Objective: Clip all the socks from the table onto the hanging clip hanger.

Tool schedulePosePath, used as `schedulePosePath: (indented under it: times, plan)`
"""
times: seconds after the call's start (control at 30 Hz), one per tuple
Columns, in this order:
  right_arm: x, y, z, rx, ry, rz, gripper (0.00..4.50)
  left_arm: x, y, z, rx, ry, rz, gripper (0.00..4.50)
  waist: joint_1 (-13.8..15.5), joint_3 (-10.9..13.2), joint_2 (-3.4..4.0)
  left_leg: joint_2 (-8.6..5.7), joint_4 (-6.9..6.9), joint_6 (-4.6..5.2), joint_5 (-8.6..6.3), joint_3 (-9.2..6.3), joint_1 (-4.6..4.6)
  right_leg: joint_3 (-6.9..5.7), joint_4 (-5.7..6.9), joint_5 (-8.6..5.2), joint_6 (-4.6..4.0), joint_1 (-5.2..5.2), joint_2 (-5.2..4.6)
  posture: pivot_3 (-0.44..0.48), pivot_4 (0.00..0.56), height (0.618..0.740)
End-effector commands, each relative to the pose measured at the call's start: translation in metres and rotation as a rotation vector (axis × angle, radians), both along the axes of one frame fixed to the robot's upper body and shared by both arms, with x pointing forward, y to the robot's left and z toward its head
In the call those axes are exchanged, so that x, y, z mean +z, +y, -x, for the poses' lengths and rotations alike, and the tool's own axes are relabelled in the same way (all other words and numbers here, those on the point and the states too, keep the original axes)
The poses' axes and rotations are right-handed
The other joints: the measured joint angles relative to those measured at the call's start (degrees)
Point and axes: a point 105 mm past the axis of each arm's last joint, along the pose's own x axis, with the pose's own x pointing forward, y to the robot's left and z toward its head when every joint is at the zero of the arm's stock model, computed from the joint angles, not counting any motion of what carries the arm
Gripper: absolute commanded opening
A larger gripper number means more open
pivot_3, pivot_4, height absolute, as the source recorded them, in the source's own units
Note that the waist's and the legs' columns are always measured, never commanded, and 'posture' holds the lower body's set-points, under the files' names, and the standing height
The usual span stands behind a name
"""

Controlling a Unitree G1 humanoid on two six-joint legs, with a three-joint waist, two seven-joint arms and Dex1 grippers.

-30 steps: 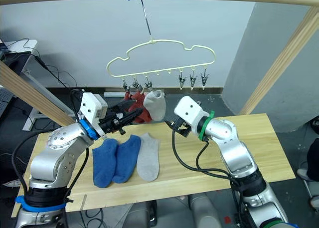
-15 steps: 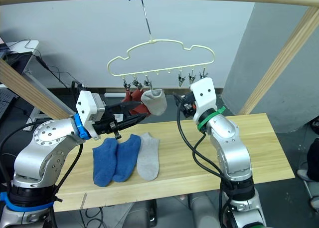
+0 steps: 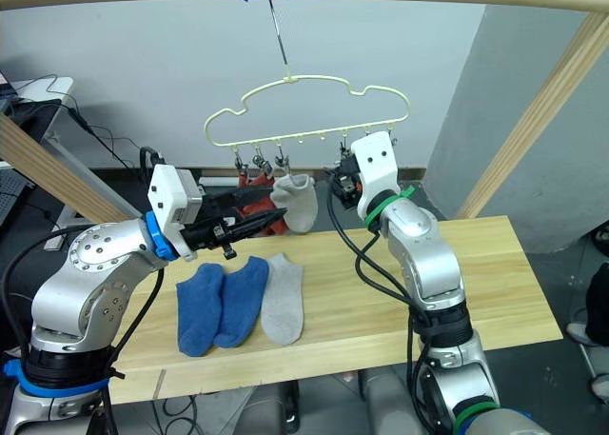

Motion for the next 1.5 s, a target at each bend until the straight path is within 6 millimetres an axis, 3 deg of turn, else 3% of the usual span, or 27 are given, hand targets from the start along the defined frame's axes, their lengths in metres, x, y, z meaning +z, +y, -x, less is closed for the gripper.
schedulePosePath:
  times: [0.03,0.33,0.47,1.23,1.4,1.5]
  plan:
    - [0.02,0.002,-0.001,0.013,-0.075,-0.022,3.07,0.008,-0.004,0.004,-0.012,-0.046,0.004,2.09,0.0,0.0,0.0,0.0,0.01,0.0,0.0,0.0,0.0,0.0,0.01,0.0,0.0,0.0,0.0,-0.146,0.22,0.74]
    - [0.025,0.01,-0.005,0.031,-0.098,-0.023,3.07,0.006,-0.005,0.005,-0.009,-0.04,0.008,2.09,0.0,0.0,0.0,0.0,0.03,0.0,0.0,-0.01,0.0,0.0,0.07,0.0,0.0,-0.02,0.0,-0.141,0.221,0.74]
    - [0.025,0.01,-0.008,0.022,-0.103,-0.032,2.18,0.004,-0.006,0.005,-0.009,-0.036,0.008,2.09,0.01,0.0,0.0,0.0,0.04,0.0,0.0,0.0,0.0,0.01,0.08,0.0,0.0,-0.02,0.0,-0.141,0.221,0.74]
    - [0.028,0.016,-0.019,-0.002,-0.105,-0.093,2.18,-0.003,-0.005,0.005,0.002,-0.019,0.008,2.09,0.02,0.0,0.0,0.0,0.09,0.0,0.0,0.0,0.0,0.01,0.15,0.01,-0.01,-0.04,0.01,-0.134,0.216,0.74]
    - [0.029,0.016,-0.019,-0.002,-0.107,-0.105,0.64,-0.009,-0.002,0.004,0.035,-0.011,0.02,2.09,0.02,0.0,0.0,0.0,0.1,0.0,0.0,0.0,0.0,0.01,0.15,0.01,-0.01,-0.04,0.01,-0.134,0.216,0.74]
    - [0.029,0.016,-0.019,-0.003,-0.107,-0.109,0.16,-0.015,0.001,0.003,0.071,-0.005,0.026,2.09,0.02,0.0,0.01,0.01,0.1,0.0,0.0,0.0,-0.01,0.01,0.16,0.01,-0.01,-0.04,0.01,-0.134,0.216,0.74]
